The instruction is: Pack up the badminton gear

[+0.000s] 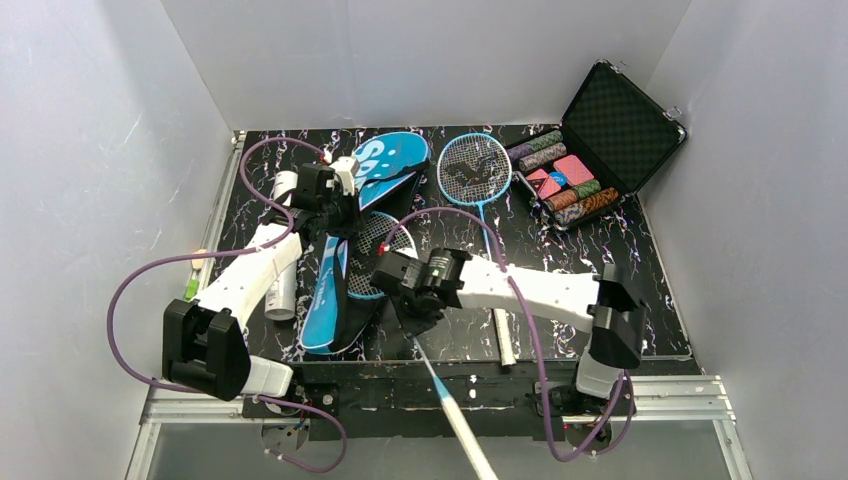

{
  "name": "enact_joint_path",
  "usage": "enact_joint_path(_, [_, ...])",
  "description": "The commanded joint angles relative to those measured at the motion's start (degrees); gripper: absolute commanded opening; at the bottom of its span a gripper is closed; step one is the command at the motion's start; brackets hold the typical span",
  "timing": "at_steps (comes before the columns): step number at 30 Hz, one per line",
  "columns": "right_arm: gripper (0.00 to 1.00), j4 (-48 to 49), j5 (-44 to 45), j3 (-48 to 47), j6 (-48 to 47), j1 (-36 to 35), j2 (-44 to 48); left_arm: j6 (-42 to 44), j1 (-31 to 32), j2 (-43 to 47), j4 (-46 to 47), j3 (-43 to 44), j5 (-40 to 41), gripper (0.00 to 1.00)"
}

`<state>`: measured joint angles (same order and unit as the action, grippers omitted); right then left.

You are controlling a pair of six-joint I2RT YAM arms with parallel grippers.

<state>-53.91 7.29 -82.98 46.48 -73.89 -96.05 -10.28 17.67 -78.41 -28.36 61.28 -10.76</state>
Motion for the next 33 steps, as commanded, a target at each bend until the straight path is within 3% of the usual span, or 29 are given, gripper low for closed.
enact_joint_path(1, [0.01,0.7,-1.3,-7.5,-4.3,2.6,-3.8,0.2,0.8,2.6,-0.4,-0.2,-5.2,0.00])
enact_joint_path(21, [0.01,7.8,0.6,-17.3,-7.5,16.2,-16.9,2.0,0.9,6.3,-7.9,-0.4,-15.6,0.00])
enact_joint_path(33, [0.01,9.6,4.7,-25.1,-2.9,20.7,-22.8,3.0,0.9,6.9,-10.7,-0.5,-17.8,0.00])
